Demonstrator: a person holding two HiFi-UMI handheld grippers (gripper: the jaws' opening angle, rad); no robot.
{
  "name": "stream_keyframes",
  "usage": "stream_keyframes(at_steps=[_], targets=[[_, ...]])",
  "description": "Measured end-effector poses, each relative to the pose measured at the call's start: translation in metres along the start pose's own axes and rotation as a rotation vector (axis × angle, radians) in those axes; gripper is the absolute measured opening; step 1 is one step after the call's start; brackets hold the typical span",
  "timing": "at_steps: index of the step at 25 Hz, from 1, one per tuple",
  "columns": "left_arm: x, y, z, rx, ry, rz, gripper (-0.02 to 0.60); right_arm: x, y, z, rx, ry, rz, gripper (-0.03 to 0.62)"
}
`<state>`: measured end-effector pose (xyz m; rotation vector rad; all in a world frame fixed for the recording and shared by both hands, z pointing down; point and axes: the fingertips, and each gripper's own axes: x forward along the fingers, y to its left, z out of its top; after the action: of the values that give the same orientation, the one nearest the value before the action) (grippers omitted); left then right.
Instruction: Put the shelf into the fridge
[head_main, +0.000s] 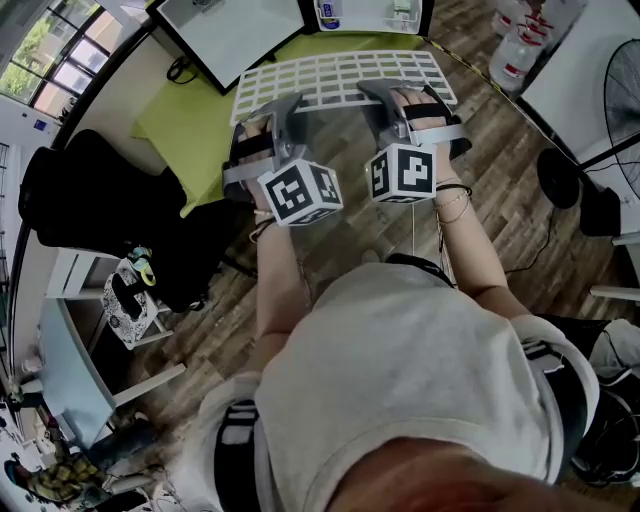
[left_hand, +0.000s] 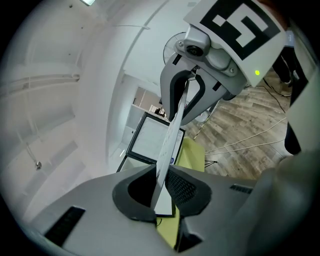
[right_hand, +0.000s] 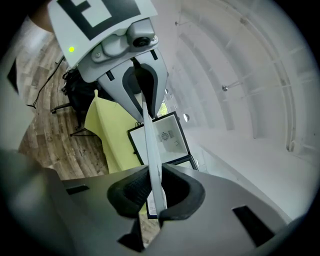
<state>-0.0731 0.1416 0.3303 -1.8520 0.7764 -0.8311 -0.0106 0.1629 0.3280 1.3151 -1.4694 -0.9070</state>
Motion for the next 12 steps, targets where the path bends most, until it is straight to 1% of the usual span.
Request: stream_keyframes(at_steps=[6,12], targets=[[0.034,-0.002,-0.002,0.004,0.032,-0.029,0.064,0.03,0.001,-0.02,0.02,-0.018,0.033,0.058],[0.053,-0.004,-0.005,0.014,0.045,-0.048,0.064,0.048,0.004,-0.03,0.038,-0.03,0.047,0.058]])
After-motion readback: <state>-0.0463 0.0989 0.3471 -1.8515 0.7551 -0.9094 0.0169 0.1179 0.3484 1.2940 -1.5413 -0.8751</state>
